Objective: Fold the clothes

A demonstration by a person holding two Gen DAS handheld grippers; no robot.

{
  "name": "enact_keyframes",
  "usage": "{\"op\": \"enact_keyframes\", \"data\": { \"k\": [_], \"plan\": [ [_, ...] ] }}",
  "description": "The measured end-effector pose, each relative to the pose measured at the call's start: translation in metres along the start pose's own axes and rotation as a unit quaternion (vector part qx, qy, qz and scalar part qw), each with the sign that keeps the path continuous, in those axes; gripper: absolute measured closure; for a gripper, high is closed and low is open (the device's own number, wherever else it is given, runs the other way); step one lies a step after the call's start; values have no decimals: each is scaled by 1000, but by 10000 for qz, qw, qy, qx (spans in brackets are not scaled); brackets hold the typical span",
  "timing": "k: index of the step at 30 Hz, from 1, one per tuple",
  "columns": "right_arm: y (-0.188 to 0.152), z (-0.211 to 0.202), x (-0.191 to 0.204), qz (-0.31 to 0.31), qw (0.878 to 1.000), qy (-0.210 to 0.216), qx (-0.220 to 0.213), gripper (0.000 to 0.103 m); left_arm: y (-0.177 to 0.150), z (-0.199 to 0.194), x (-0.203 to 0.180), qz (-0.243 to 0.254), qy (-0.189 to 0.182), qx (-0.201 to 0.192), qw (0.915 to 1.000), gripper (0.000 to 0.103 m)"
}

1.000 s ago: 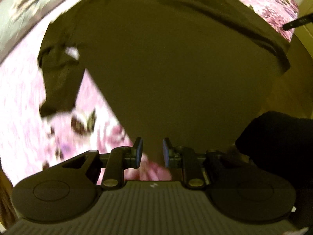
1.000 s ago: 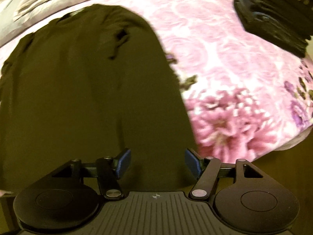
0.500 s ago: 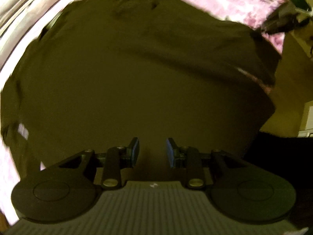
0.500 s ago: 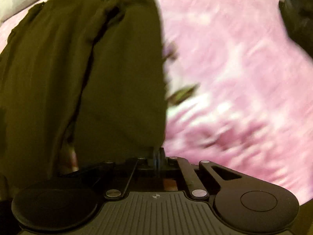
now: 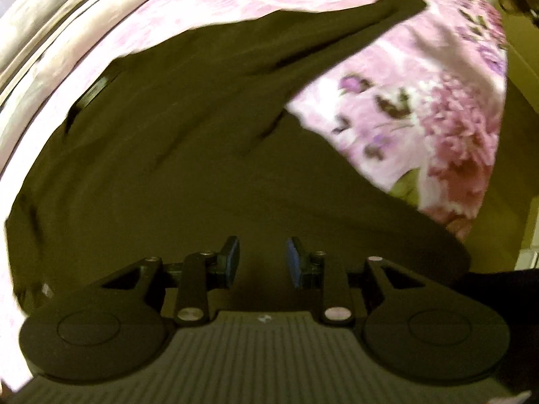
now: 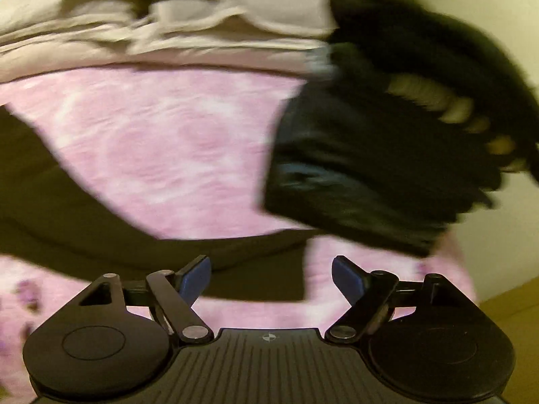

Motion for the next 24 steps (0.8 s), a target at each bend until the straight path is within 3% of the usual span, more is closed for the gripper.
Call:
{"op": "enact_keyframes", "data": {
  "k": [6, 11, 14, 16, 21, 23, 24],
  "plan": [
    [-5, 7, 115, 139, 9919, 1206, 386, 21, -64, -14, 84, -849, 774, 100, 9933, 68],
    [12, -24, 214, -182, 9840, 1730, 376, 21, -134, -11, 180, -1520, 1439, 172, 9777, 61],
    [24, -46, 264, -374, 9829, 1776, 302, 21, -170, 6, 230, -1706, 1537, 174, 9731, 61],
    [29, -61, 300, -426, 9842, 1694, 285, 21, -190, 21, 255, -1571, 1554, 146, 9752, 60],
    [39, -72, 392, -507, 9831, 1696, 476, 21, -220, 50, 302, -1324, 1200, -33, 9839, 61],
    [44, -73, 430, -554, 9820, 1710, 580, 21, -227, 55, 314, -1270, 944, -144, 9873, 72],
    [47, -77, 447, -610, 9808, 1758, 585, 21, -230, 57, 320, -1242, 815, -199, 9887, 103]
  ]
}}
Point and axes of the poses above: each gripper's, at about its wrist camera, not at the fingertips, and z roughly the way its jaws point, x to its left, y to its top, the point moved 3 cm from there along z, roughly the way its jaws point, and after that the axes turned 8 degrees about -z, right-handed, at the moved point
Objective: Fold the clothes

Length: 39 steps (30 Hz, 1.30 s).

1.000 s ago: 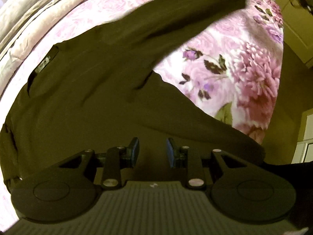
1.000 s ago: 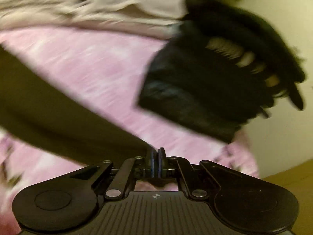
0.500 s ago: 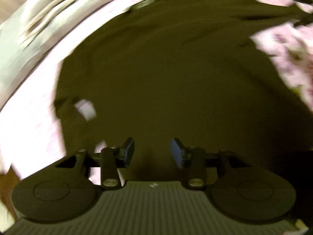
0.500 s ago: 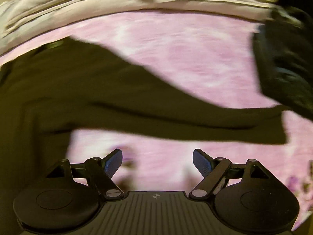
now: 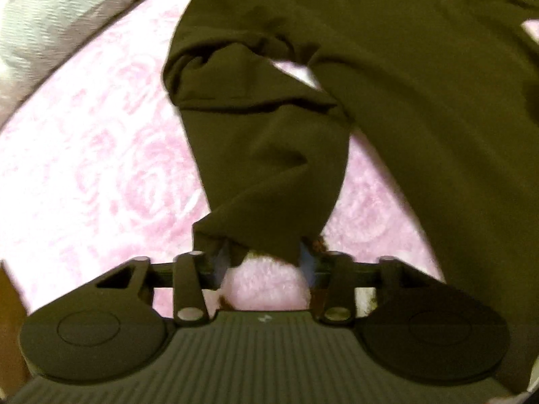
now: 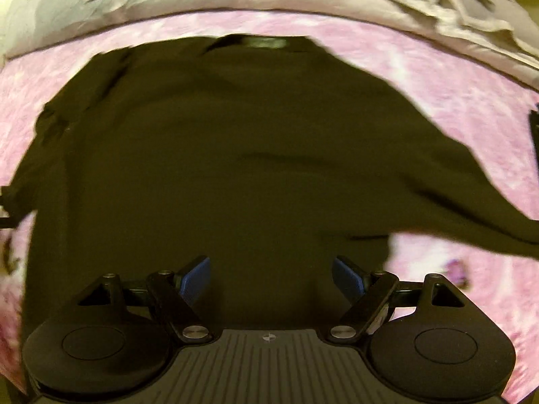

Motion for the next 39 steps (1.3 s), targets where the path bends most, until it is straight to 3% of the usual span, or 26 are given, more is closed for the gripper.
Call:
{"op": "enact_keyframes", "data": {
  "k": [2, 4, 5, 7, 9, 11, 12, 13, 15, 17, 21, 24, 26, 30, 33, 35, 36, 37, 39],
  "plan": [
    [10, 0, 31, -177, 9998, 92, 3, 21, -5, -7, 15, 12, -133, -99, 9999, 102],
    [21, -2, 56, -450, 9989, 117, -49, 21, -13, -32, 40, -65, 3, -291, 9996, 102],
    [27, -3, 68, -588, 9982, 127, -78, 21, -18, -45, 55, -136, 124, -386, 9991, 102],
    [38, -5, 84, -769, 9968, 160, -161, 21, -31, -73, 105, -502, 702, -538, 9948, 102],
    [50, -7, 94, -843, 9959, 231, -252, 21, -45, -88, 157, -1086, 1379, -454, 9834, 103],
    [57, -5, 97, -885, 9952, 284, -308, 21, -59, -104, 209, -1660, 2046, -367, 9640, 102],
    [59, -3, 99, -890, 9951, 309, -298, 21, -65, -110, 231, -1886, 2300, -317, 9542, 96],
    [61, -1, 102, -893, 9950, 334, -281, 21, -68, -111, 236, -1928, 2324, -270, 9529, 89],
    [65, 6, 104, -833, 9955, 404, -193, 21, -68, -108, 236, -1933, 2249, -271, 9546, 81],
    [66, 9, 104, -810, 9955, 471, -158, 21, -64, -100, 222, -1871, 1995, -290, 9614, 79],
    [58, 11, 101, -923, 9946, 468, -15, 21, -40, -65, 170, -1331, 1277, -381, 9821, 74],
    [48, 15, 88, -725, 9961, 468, 166, 21, -10, -34, 135, -681, 887, -552, 9922, 71],
    [43, 17, 78, -562, 9971, 454, 226, 21, 14, -15, 121, -344, 713, -669, 9946, 70],
    [33, 24, 56, -385, 9984, 303, 295, 21, 73, 26, 135, -198, 545, -826, 9949, 70],
    [26, 31, 42, -250, 9991, 168, 315, 21, 106, 64, 157, -123, 375, -622, 9973, 70],
    [24, 37, 34, -128, 9992, 103, 351, 21, 113, 78, 162, 48, 75, -409, 9991, 75],
    [23, 39, 31, -66, 9993, 78, 368, 21, 114, 81, 162, 158, -90, -342, 9993, 83],
    [23, 42, 28, -8, 9992, 61, 393, 21, 115, 83, 162, 268, -255, -275, 9989, 99],
    [25, 46, 26, 97, 9991, 41, 419, 21, 115, 79, 164, 383, -370, -302, 9981, 103]
  ]
}}
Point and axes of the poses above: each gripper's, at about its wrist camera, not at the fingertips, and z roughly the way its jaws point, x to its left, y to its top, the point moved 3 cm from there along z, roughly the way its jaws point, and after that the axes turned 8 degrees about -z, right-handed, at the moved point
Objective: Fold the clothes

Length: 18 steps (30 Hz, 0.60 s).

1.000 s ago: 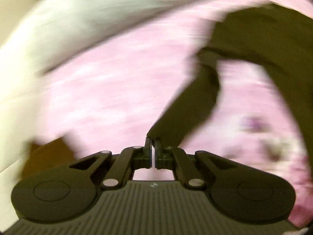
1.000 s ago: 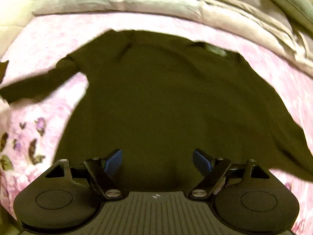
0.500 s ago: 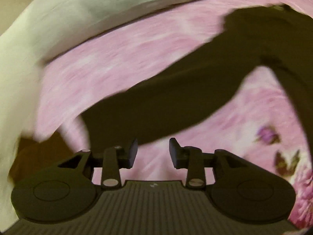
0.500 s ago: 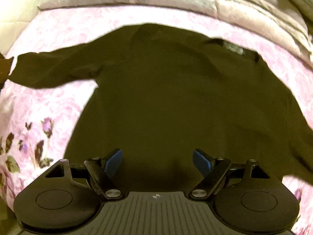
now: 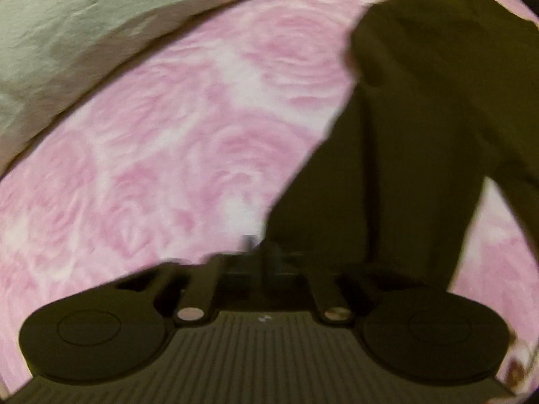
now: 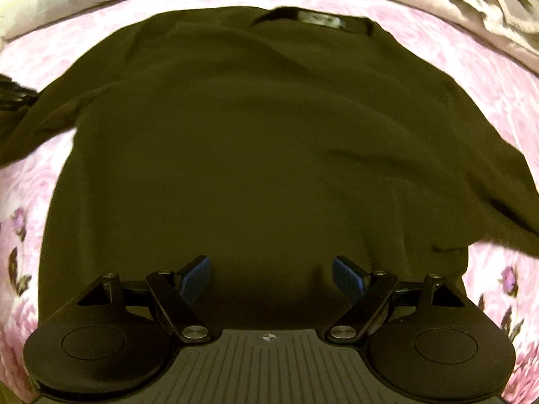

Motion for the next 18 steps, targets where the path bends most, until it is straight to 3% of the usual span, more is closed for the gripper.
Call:
{"op": "enact_keyframes", "data": {
  "k": [2, 4, 6, 8, 13, 15, 18],
  "plan": [
    [6, 1, 2, -6, 10000, 34, -26, 21, 1, -14, 20, -375, 341, -245, 9984, 103],
    [12, 3, 5, -22, 10000, 74, -58, 21, 1, -29, 51, -1009, 844, -523, 9899, 101],
    [17, 4, 8, -57, 9999, 119, -75, 21, -5, -33, 75, -1591, 1122, -495, 9796, 103],
    [22, 7, 12, -119, 9998, 172, -73, 21, -12, -32, 83, -1684, 1284, -325, 9768, 99],
    [24, 14, 13, -153, 9996, 220, -52, 21, -23, -53, 68, -1854, 1154, -557, 9743, 91],
    [20, 19, 7, -92, 9998, 195, -49, 21, -28, -58, 45, -1791, 917, -608, 9777, 87],
    [6, 30, -9, 226, 9995, 236, 13, 21, -40, -49, -1, -1452, 574, -298, 9873, 81]
  ]
}}
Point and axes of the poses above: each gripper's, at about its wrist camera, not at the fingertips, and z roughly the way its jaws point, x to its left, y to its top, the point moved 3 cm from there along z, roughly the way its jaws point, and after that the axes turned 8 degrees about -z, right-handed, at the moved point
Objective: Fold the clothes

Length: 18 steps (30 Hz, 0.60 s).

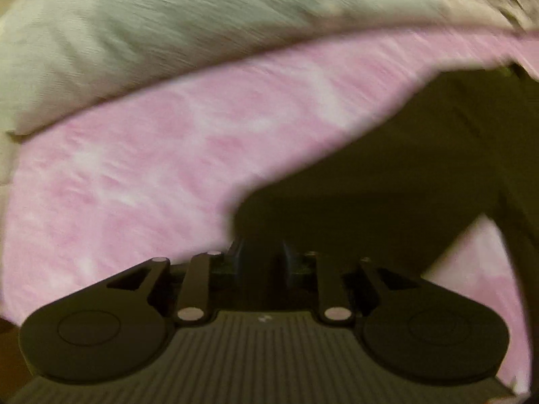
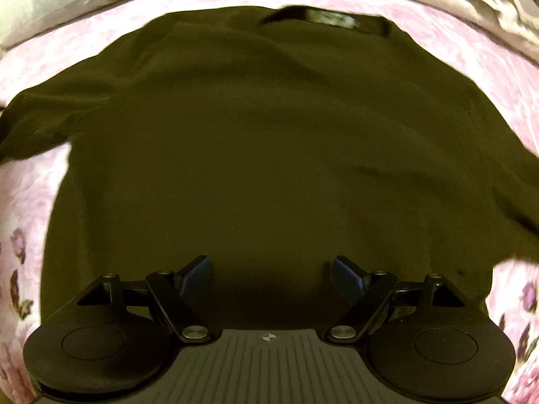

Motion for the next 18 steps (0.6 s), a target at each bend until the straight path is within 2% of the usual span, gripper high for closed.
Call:
{"op": "enact_keyframes", "data": {
  "k": [2, 4, 7, 9, 11, 13, 18],
  "plan": [
    [-15, 8, -16, 339, 9993, 62, 151, 21, -19, 6, -24, 259, 60, 249, 9993, 82],
    [-36, 8, -37, 684, 9972, 231, 203, 20, -30, 4, -45, 495, 279, 274, 9980, 85],
    [-53, -5, -59, 588, 9973, 225, 380, 20, -21, -11, -67, 466, 403, 204, 9979, 83],
    [-54, -18, -79, 622, 9973, 306, 232, 20, -8, -24, -83, 412, 425, 106, 9982, 82],
    [-46, -32, -101, 584, 9969, 495, -159, 20, 9, -34, -109, 440, 442, -34, 9980, 82],
    [-25, -40, -124, 305, 9967, 548, -517, 20, 29, -36, -140, 460, 301, -151, 9984, 82],
    [40, -37, -165, -492, 9907, 658, -1081, 20, 90, -9, -233, 939, -112, -469, 9944, 81]
  ]
}}
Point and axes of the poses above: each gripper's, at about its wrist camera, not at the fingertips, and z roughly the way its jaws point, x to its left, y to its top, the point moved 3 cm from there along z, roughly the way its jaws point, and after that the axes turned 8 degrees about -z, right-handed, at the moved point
